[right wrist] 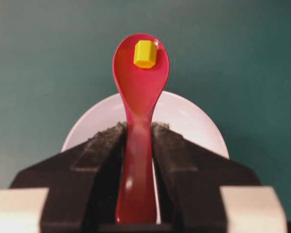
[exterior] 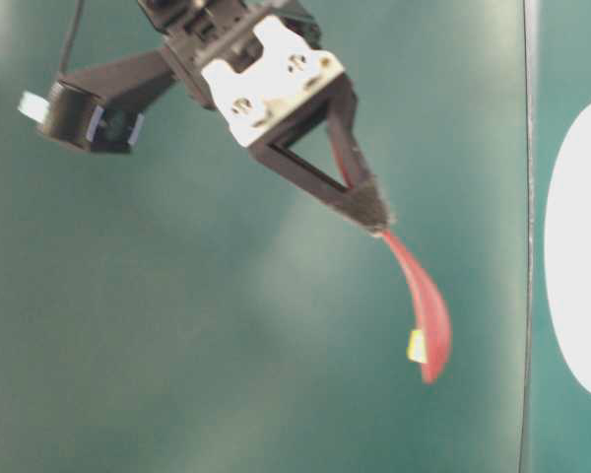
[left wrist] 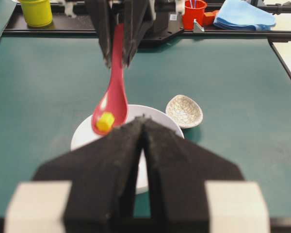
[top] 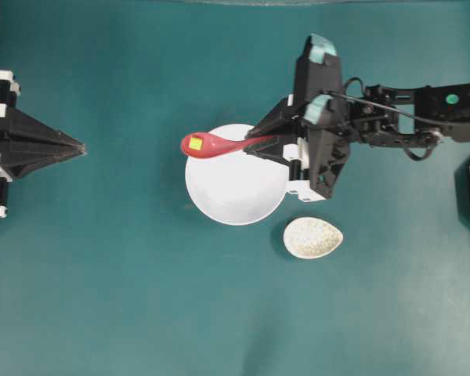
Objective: Scoop the yellow hexagonal prism block from the bowl with a spoon using the right arm.
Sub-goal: 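Lift the spoon carrying the yellow block up out of the bowl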
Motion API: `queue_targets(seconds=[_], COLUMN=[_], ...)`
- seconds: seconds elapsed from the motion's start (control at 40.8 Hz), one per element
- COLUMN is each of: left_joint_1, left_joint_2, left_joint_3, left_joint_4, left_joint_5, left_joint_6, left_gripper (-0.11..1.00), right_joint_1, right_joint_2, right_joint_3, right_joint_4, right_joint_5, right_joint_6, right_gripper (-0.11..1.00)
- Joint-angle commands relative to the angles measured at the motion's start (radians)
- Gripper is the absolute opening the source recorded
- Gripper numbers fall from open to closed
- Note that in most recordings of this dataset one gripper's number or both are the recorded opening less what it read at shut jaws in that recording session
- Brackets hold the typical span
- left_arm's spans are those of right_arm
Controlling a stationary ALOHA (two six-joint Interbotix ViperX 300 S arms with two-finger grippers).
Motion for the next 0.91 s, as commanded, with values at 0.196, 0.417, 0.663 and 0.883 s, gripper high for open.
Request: queue_targets(seconds=[0.196,0.417,0.663,0.883], left_joint_1=[0.000,0.000,0.000,0.000], left_joint_2=[0.008,0.008,0.008,0.006], left_joint_3=[-0.023,-0.021,-0.021,-0.023], left_joint_4=[0.003,0.003,0.003,0.003], left_joint_5=[-0.005,-0.005,-0.005,-0.005], left_joint_6=[0.000,0.000,-0.002,-0.017], left_gripper=[0.04,0.04,0.04,0.04], right_joint_1=[0.009,0.008,0.009,0.009], right_joint_2=[-0.120,-0.196,-0.236,-0.244], right_joint_3=[0.040,0.092,0.115,0.118], right_joint_4=[-0.005,-0.043,-0.049,-0.049], right_joint_5=[-0.008,-0.006,0.009,0.026], right_joint_6=[-0.011,-0.012,-0.012,-0.012], right_gripper=[0.25,0.25,0.25,0.24])
